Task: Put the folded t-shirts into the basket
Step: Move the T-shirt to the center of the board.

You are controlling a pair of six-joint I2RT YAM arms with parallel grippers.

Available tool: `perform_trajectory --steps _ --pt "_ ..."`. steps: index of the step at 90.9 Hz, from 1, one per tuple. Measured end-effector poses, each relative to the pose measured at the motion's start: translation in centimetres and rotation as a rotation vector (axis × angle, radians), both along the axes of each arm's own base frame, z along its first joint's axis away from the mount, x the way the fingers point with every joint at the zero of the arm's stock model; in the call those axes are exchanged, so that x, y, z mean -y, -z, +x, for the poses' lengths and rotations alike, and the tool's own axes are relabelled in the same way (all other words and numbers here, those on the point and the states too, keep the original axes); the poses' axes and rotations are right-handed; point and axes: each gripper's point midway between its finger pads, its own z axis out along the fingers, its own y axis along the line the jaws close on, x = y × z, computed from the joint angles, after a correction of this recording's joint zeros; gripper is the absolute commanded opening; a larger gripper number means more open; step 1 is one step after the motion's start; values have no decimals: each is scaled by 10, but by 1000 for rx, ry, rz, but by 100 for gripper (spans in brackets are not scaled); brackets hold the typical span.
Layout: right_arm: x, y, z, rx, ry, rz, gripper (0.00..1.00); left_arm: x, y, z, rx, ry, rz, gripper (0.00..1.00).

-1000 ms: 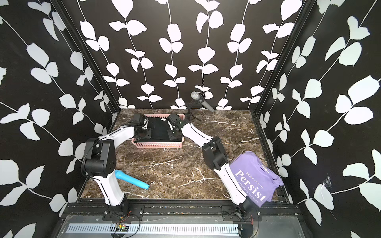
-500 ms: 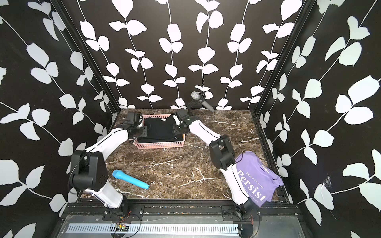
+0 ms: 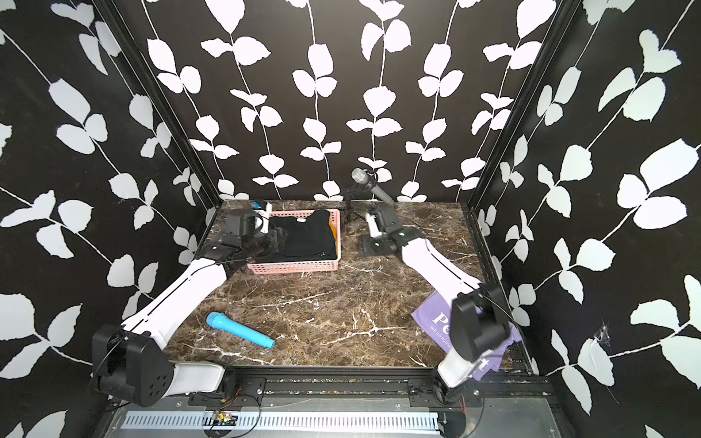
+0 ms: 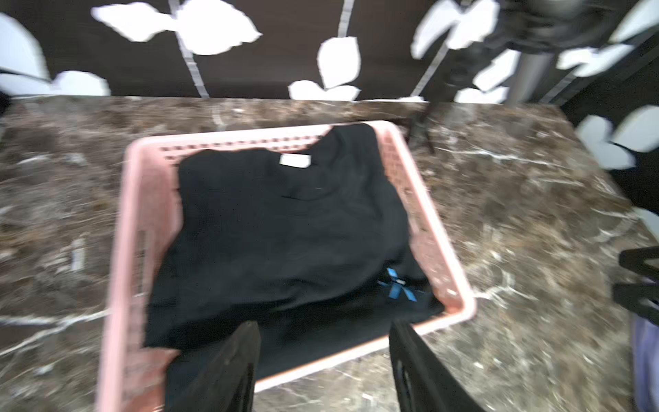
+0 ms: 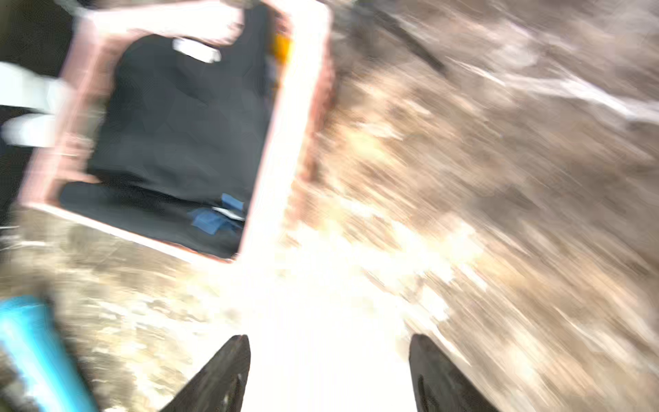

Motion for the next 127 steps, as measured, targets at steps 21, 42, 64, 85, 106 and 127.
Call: perform_trajectory --steps 21,42,64,85,106,127 --pt "125 62 -67 -161 288 -188 82 30 49 -28 -91 99 13 81" --pt "165 101 -92 -276 419 -278 79 65 66 -46 -130 201 7 80" --pt "167 133 -91 -395 418 -328 71 80 71 -49 -139 227 -19 79" --pt "166 146 -81 -460 400 -330 48 80 72 -49 -142 224 -26 79" --pt "160 148 -76 -481 368 -314 22 79 74 -50 -145 220 -20 79" --pt "153 146 -75 -469 353 -271 0 78 76 -50 -144 217 -9 79"
